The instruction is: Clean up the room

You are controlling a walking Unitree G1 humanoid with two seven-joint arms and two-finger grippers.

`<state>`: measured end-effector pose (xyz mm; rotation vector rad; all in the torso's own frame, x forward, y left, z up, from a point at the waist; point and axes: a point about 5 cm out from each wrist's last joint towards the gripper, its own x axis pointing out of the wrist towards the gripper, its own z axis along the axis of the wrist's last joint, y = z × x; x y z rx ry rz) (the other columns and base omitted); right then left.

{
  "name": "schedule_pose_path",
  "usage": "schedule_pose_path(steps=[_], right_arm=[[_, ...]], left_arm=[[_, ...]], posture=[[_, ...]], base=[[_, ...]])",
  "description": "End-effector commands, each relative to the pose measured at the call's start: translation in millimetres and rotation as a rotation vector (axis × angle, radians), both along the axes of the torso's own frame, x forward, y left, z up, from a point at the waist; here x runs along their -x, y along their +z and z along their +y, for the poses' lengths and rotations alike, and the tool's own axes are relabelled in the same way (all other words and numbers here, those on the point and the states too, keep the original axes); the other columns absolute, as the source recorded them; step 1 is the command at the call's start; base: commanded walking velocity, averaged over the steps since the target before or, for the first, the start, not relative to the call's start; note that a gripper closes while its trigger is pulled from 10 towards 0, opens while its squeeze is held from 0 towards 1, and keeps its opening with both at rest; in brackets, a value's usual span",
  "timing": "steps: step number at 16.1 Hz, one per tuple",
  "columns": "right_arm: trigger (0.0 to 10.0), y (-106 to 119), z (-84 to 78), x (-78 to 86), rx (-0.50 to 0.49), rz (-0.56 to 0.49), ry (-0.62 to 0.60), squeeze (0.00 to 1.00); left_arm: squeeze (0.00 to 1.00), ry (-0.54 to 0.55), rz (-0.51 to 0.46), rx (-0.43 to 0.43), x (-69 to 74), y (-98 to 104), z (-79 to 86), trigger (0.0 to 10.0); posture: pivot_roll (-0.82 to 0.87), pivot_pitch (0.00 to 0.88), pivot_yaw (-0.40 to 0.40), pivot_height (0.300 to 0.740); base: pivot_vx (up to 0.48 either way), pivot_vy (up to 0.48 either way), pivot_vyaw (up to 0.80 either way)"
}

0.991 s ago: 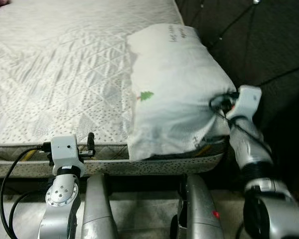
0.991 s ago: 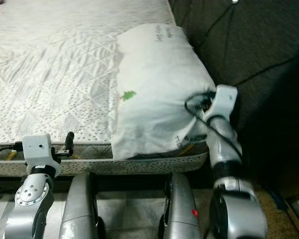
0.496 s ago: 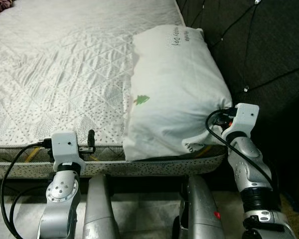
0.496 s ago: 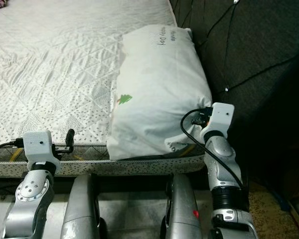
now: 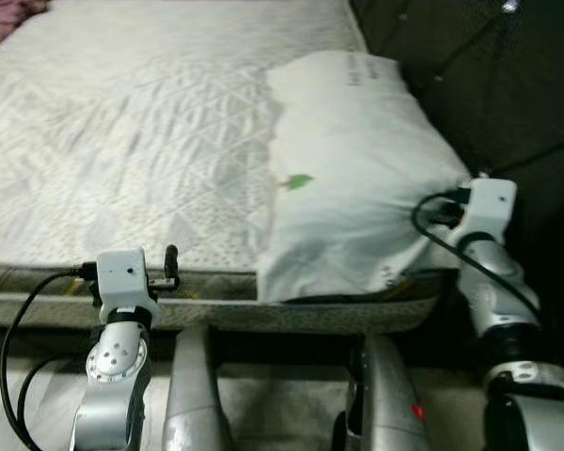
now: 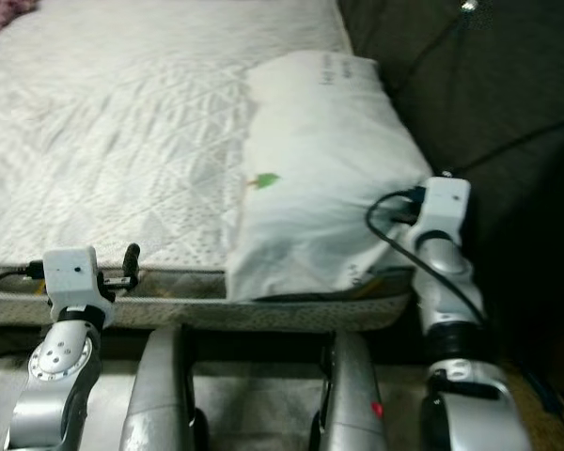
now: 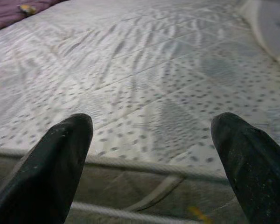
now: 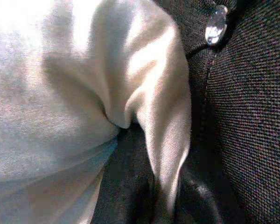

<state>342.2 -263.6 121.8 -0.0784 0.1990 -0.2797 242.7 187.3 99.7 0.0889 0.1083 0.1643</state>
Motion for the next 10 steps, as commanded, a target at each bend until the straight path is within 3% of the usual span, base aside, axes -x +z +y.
schedule_pose_path(steps=[1, 2, 5, 8, 9, 10], right_arm=[[0.0, 51, -50.4, 3.3, 0.101, -0.169, -0.185, 0.0], [0.0, 48, -52.0, 7.2, 0.098, -0.166, -0.191, 0.0], [0.0, 21, -37.4, 23.2, 0.08, -0.109, -0.147, 0.0], [0.0, -11, -11.3, 40.9, 0.022, -0.042, -0.096, 0.0], [1.1, -12, -7.9, 40.5, 0.013, -0.038, -0.088, 0.0], [6.7, -11, -6.6, 39.5, 0.012, -0.038, -0.086, 0.0]], left_arm=[[0.0, 0.005, 0.003, -0.013, 1.0, -1, 3.0, 10.0], [0.0, 0.004, 0.002, -0.014, 1.2, -1, 3.1, 10.0], [0.0, 0.003, 0.002, -0.016, 1.4, 0, 3.9, 10.0], [0.0, -0.001, 0.005, -0.016, 1.6, -1, 4.0, 10.0], [0.0, -0.003, 0.005, -0.016, 1.2, -1, 3.4, 10.0], [0.0, -0.003, 0.005, -0.015, 0.9, -1, 3.2, 10.0]], posture=[[0.04, 0.029, 0.014, 0.506], [0.03, 0.031, 0.016, 0.506], [0.03, 0.032, 0.017, 0.506], [0.03, 0.032, 0.021, 0.506], [0.03, 0.033, 0.021, 0.506], [0.03, 0.031, 0.02, 0.506]], base=[[0.0, 0.0, 0.0], [0.0, 0.0, 0.0], [0.0, 0.0, 0.0], [0.0, 0.0, 0.0], [0.0, 0.0, 0.0], [0.0, 0.0, 0.0]])
